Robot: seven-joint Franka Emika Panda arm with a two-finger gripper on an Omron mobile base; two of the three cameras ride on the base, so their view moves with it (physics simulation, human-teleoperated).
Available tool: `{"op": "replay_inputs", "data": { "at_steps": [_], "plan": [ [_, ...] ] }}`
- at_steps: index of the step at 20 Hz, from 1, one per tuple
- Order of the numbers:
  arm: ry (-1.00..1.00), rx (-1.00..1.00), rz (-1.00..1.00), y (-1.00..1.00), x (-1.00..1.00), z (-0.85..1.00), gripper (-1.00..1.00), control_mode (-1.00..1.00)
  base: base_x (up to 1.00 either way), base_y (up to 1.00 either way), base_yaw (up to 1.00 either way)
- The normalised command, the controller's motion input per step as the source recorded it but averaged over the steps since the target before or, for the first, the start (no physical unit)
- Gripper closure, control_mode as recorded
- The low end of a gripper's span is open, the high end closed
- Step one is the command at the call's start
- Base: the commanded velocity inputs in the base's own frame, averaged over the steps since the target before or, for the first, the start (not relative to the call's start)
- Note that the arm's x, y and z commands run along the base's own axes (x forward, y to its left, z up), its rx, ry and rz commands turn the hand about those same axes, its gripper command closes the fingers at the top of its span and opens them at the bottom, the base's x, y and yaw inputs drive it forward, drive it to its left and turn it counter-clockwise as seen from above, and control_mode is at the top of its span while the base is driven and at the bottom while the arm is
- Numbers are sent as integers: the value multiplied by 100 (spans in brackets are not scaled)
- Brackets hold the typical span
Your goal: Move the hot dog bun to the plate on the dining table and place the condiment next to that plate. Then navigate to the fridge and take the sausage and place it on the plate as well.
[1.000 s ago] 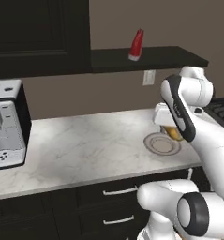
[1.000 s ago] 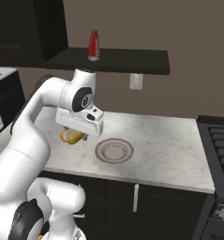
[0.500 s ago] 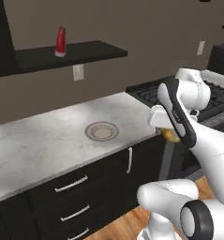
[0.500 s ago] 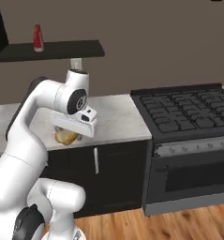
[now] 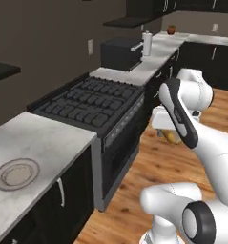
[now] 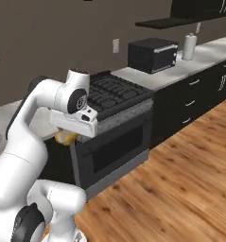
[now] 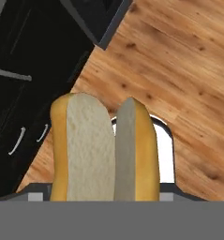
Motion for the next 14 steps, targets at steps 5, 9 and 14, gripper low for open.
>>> {"op": "replay_inputs", "data": {
  "at_steps": [5, 9, 14],
  "plan": [
    [0, 0, 0, 0, 0, 0, 100, 100, 0, -69, -80],
    [0, 0, 0, 0, 0, 0, 100, 100, 0, -58, -75],
    [0, 0, 0, 0, 0, 0, 100, 100, 0, -54, -71]
  ]
}}
